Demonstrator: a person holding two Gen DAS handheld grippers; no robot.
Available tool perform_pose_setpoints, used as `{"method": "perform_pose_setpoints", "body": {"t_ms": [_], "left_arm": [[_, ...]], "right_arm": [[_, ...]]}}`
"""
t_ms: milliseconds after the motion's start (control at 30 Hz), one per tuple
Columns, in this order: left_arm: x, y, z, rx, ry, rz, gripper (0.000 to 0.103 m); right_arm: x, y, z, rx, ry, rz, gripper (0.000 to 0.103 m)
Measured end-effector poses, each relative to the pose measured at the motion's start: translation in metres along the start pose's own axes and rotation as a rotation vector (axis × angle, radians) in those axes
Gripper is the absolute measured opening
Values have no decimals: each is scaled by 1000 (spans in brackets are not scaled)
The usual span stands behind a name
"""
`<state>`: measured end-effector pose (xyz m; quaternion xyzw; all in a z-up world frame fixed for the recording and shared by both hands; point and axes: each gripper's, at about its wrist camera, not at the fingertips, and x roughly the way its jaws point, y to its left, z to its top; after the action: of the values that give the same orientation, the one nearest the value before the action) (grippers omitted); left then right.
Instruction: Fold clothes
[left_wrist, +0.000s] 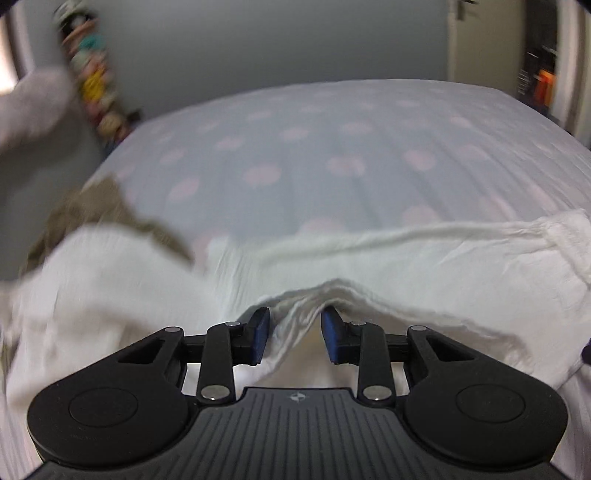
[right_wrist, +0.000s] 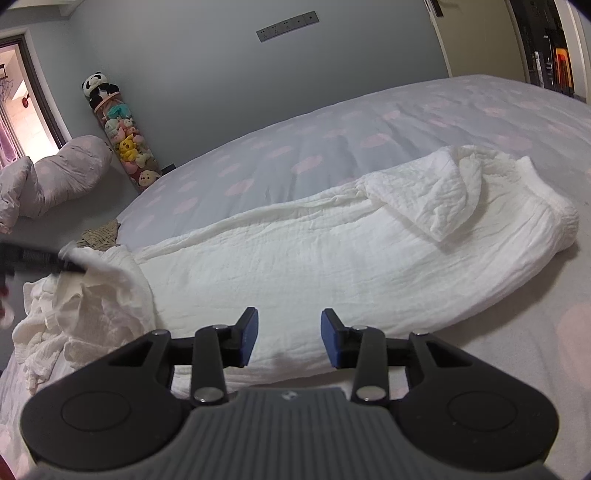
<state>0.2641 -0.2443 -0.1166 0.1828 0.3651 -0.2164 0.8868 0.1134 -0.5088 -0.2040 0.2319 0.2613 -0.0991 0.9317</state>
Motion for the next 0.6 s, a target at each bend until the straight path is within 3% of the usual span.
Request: {"method": "perform_pose_setpoints", "body": {"t_ms": [267, 433, 600], "left_arm": [[34, -58, 44, 196, -43, -70, 28], [38, -82, 60, 245, -85, -116, 28], [31, -81, 61, 242, -93, -139, 29]], "right_arm": [[7, -2, -1, 21, 10, 22, 42], [13, -5, -1, 43, 20, 26, 42], [16, -6, -1, 44, 22, 32, 42]]}}
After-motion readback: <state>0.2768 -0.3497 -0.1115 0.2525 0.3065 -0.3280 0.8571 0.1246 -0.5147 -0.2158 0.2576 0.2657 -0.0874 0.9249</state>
